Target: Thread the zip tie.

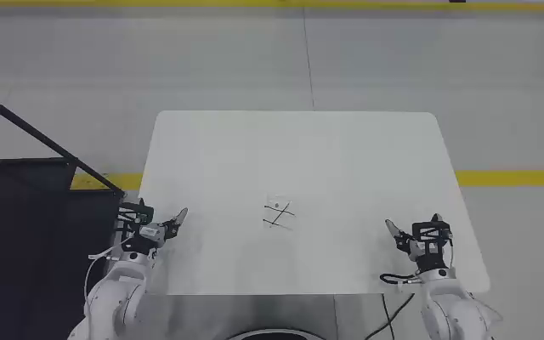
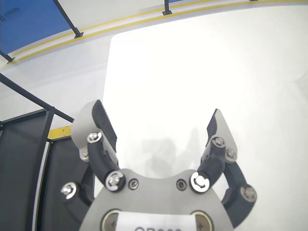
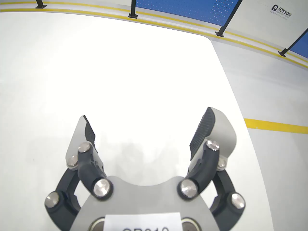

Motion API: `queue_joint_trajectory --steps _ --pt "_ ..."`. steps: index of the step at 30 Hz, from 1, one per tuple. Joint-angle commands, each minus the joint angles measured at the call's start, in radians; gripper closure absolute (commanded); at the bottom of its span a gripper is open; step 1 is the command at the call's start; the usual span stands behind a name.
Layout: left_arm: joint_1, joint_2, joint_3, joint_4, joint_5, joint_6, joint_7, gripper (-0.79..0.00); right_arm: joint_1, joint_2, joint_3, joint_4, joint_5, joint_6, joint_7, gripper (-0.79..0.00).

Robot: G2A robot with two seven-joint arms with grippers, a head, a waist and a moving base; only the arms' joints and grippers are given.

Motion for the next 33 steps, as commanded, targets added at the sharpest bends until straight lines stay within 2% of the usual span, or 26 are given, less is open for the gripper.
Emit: queue_joint_trajectory --steps 1,18,23,33 --pt "0.0 0.0 0.0 0.0 0.0 0.0 0.0 -0.784 0.0 0.0 0.0 0.0 0.0 0.0 0.0 -0.784" --pt "-0.006 -0.003 0.009 0.0 -0.022 0.002 0.019 -0.785 0.0 0.0 0.0 0.0 0.0 0.0 0.0 -0.785" --pt "-0.052 -0.001 0.019 0.016 -0.067 -0.13 0.0 -0.785 0.0 0.0 0.0 0.0 0.0 0.0 0.0 -0.785" --pt "-0.198 0.022 0.022 0.073 -0.13 -0.557 -0.097 -0.785 0.0 0.0 0.0 0.0 0.0 0.0 0.0 -0.785"
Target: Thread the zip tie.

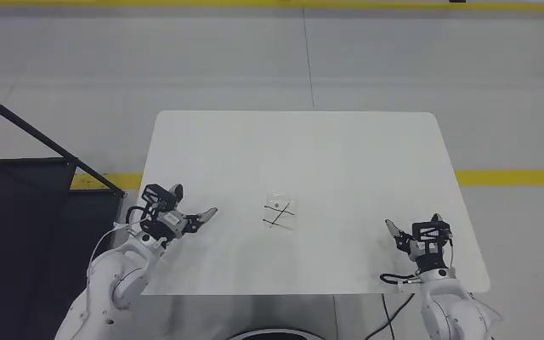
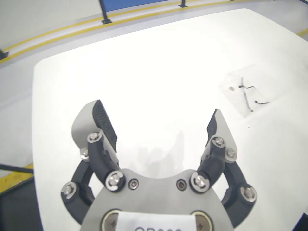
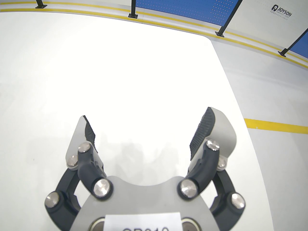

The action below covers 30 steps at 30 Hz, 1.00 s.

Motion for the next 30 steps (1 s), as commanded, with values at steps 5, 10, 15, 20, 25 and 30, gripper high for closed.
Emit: queue_joint_trajectory --steps 5,10,15,20,25,30 --pt "-0.1 0.007 0.036 0.025 -0.045 -0.164 -0.072 -0.785 0.0 0.0 0.0 0.0 0.0 0.0 0.0 -0.785" --pt "-0.18 0.009 0.058 0.05 -0.137 -0.197 -0.167 -0.785 0.0 0.0 0.0 0.0 0.0 0.0 0.0 -0.785" --pt "-0.18 0.009 0.058 0.05 -0.137 -0.197 -0.167 -0.785 0.0 0.0 0.0 0.0 0.0 0.0 0.0 -0.785" --pt "-0.162 0.009 0.063 0.056 -0.185 -0.215 -0.151 -0.785 0.0 0.0 0.0 0.0 0.0 0.0 0.0 -0.785" --pt "-0.172 0.013 0.075 0.076 -0.414 -0.21 -0.302 -0.785 0.0 0.0 0.0 0.0 0.0 0.0 0.0 -0.785" --pt "-0.235 0.018 0.125 0.094 -0.691 -0.114 -0.592 -0.785 0.0 0.0 0.0 0.0 0.0 0.0 0.0 -0.785"
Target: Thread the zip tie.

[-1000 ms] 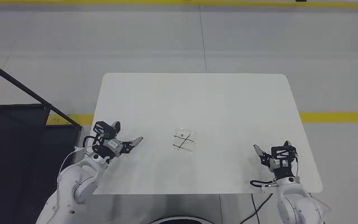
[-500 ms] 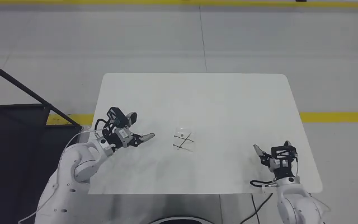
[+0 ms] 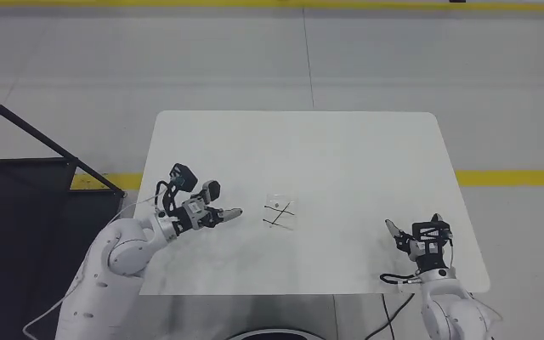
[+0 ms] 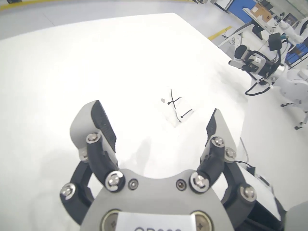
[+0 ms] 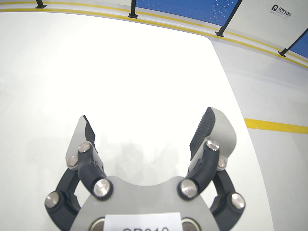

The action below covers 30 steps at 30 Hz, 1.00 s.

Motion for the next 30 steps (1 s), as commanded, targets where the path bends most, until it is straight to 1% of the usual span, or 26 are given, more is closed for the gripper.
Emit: queue_joint_trajectory --steps 1,5,8,10,11,21,22,26,30 --pt "-0.04 0.002 0.02 0.012 -0.134 0.065 -0.134 -0.785 0.0 0.0 0.0 0.0 0.0 0.0 0.0 -0.785" --pt "-0.1 0.002 0.057 0.049 -0.289 0.149 -0.259 -0.785 0.0 0.0 0.0 0.0 0.0 0.0 0.0 -0.785" --pt "-0.134 0.001 0.082 0.07 -0.367 0.205 -0.33 -0.785 0.0 0.0 0.0 0.0 0.0 0.0 0.0 -0.785" --pt "-0.154 0.003 0.098 0.086 -0.419 0.233 -0.406 -0.785 0.0 0.0 0.0 0.0 0.0 0.0 0.0 -0.785" --pt "-0.158 0.004 0.098 0.089 -0.423 0.239 -0.418 -0.785 0.0 0.0 0.0 0.0 0.0 0.0 0.0 -0.785" --pt "-0.158 0.004 0.098 0.089 -0.423 0.239 -0.418 -0.785 0.0 0.0 0.0 0.0 0.0 0.0 0.0 -0.785" --pt "-0.153 0.003 0.108 0.086 -0.426 0.24 -0.421 -0.785 0.0 0.0 0.0 0.0 0.0 0.0 0.0 -0.785" --pt "-0.165 -0.001 0.149 0.102 -0.406 0.304 -0.385 -0.785 0.0 0.0 0.0 0.0 0.0 0.0 0.0 -0.785" --pt "-0.206 -0.011 0.203 0.146 -0.396 0.391 -0.356 -0.785 0.0 0.0 0.0 0.0 0.0 0.0 0.0 -0.785"
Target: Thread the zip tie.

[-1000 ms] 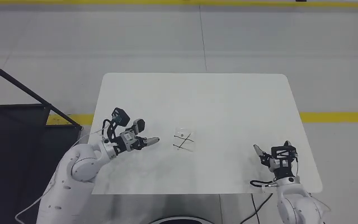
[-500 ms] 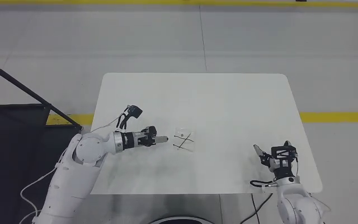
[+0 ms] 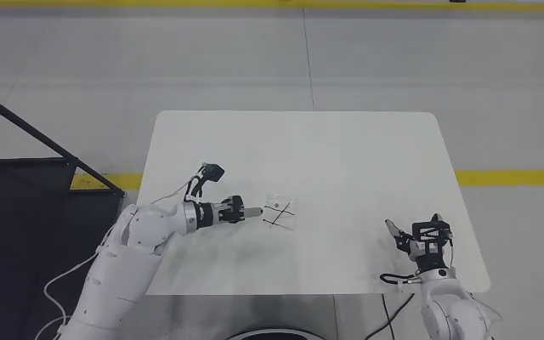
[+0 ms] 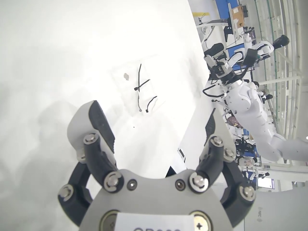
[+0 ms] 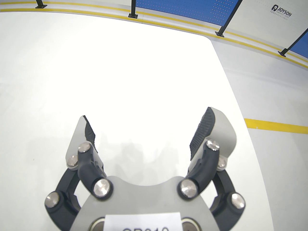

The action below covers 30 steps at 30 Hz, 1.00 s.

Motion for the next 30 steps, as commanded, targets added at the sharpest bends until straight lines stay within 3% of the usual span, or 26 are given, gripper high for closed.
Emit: queue_joint_trajectory --steps 1,5,7,9,15,20,21,22,26,30 --pt "-0.024 -0.006 0.031 0.024 -0.005 0.041 0.007 -0.785 0.0 0.0 0.0 0.0 0.0 0.0 0.0 -0.785" --pt "-0.066 -0.015 0.068 0.082 -0.038 0.079 0.013 -0.779 0.0 0.0 0.0 0.0 0.0 0.0 0.0 -0.785" --pt "-0.081 -0.017 0.078 0.105 -0.056 0.082 0.011 -0.634 0.0 0.0 0.0 0.0 0.0 0.0 0.0 -0.785" --pt "-0.091 -0.019 0.085 0.123 -0.075 0.08 0.012 -0.585 0.0 0.0 0.0 0.0 0.0 0.0 0.0 -0.785" --pt "-0.112 -0.022 0.102 0.159 -0.085 0.082 0.018 -0.603 0.0 0.0 0.0 0.0 0.0 0.0 0.0 -0.785" --pt "-0.123 -0.024 0.12 0.173 -0.084 0.089 0.027 -0.545 0.0 0.0 0.0 0.0 0.0 0.0 0.0 -0.785" --pt "-0.125 -0.025 0.123 0.175 -0.089 0.091 0.029 -0.422 0.0 0.0 0.0 0.0 0.0 0.0 0.0 -0.785" --pt "-0.127 -0.025 0.124 0.178 -0.092 0.09 0.032 -0.388 0.0 0.0 0.0 0.0 0.0 0.0 0.0 -0.785" --pt "-0.134 -0.027 0.135 0.194 -0.097 0.091 0.034 -0.32 0.0 0.0 0.0 0.0 0.0 0.0 0.0 -0.785" --pt "-0.14 -0.028 0.143 0.208 -0.101 0.088 0.032 -0.305 0.0 0.0 0.0 0.0 0.0 0.0 0.0 -0.785"
